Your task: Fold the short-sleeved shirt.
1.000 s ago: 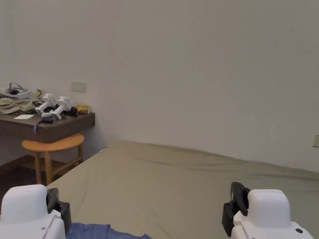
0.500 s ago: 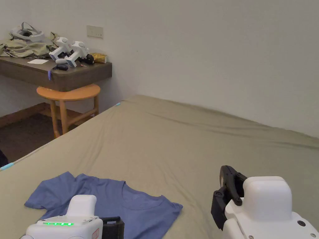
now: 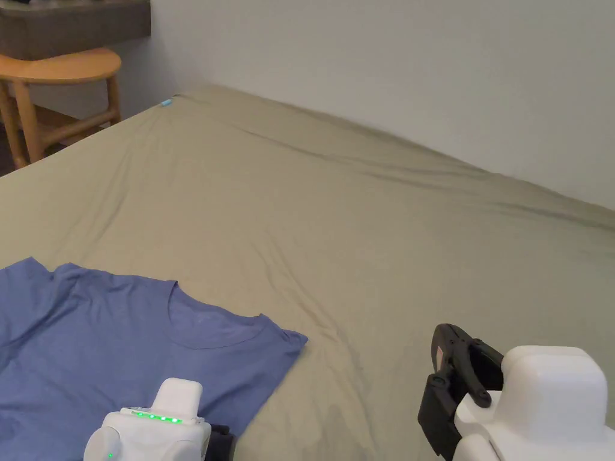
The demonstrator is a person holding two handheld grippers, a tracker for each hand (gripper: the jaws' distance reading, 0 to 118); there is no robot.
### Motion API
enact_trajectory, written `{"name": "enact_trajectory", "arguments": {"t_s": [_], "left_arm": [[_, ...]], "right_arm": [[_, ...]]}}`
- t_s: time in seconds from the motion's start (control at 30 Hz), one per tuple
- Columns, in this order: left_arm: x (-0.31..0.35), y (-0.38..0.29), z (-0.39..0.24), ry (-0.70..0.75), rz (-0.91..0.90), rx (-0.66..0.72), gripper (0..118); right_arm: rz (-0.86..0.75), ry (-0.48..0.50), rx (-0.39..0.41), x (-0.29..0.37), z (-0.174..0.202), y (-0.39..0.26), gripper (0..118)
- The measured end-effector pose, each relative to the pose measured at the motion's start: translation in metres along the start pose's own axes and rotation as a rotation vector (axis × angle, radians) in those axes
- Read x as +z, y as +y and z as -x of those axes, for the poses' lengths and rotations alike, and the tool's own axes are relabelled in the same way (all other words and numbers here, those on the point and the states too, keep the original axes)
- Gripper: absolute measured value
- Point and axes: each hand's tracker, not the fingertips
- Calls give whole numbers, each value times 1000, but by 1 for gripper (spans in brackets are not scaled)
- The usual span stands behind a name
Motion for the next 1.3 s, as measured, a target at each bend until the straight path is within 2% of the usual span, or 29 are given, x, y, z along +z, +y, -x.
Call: {"name": "enact_trajectory", "arguments": {"t_s": [0.03, 0.07, 0.1, 0.13, 0.17, 0.2, 0.23, 0.37, 0.53, 0.6, 0.7, 0.87, 0.97, 1.17, 1.3], "left_arm": [[4, 2, 2, 5, 7, 14, 102], [9, 3, 3, 23, -26, 45, 86], [17, 8, 6, 23, -82, 77, 65], [23, 12, 8, 18, -109, 108, 23], [25, 16, 8, 100, -103, 107, 15], [23, 20, 12, 145, -88, 61, 15], [18, 27, 13, 62, -60, 63, 15], [27, 32, 10, 77, -51, 82, 15], [60, 52, -6, 76, -145, 84, 14], [72, 60, -18, 48, -131, 60, 14], [91, 75, -51, 2, -172, 1, 14], [114, 97, -151, -90, -233, -144, 14], [128, 95, -241, -211, -267, -244, 14], [176, 42, -419, -528, -254, -441, 13], [198, -4, -490, -691, -171, -489, 13]], "right_arm": [[16, 7, -21, -4, -1, -2, 2], [24, 15, -45, -6, -2, -5, 2], [34, 19, -61, -8, -3, -9, 3], [44, 22, -70, -9, -5, -12, 3], [52, 24, -73, -10, -6, -15, 3], [59, 24, -75, -10, -8, -18, 3], [66, 23, -76, -8, -11, -20, 3], [78, 8, -91, 0, -28, -27, 4], [93, -35, -190, 14, -66, -35, 6], [99, -47, -226, 20, -82, -37, 6], [91, -86, -248, 29, -107, -43, 6], [52, -189, -237, 65, -155, -46, 7], [17, -306, -240, 98, -190, -47, 7], [-30, -490, -244, 163, -250, -48, 7], [-50, -585, -218, 200, -273, -49, 7]]}}
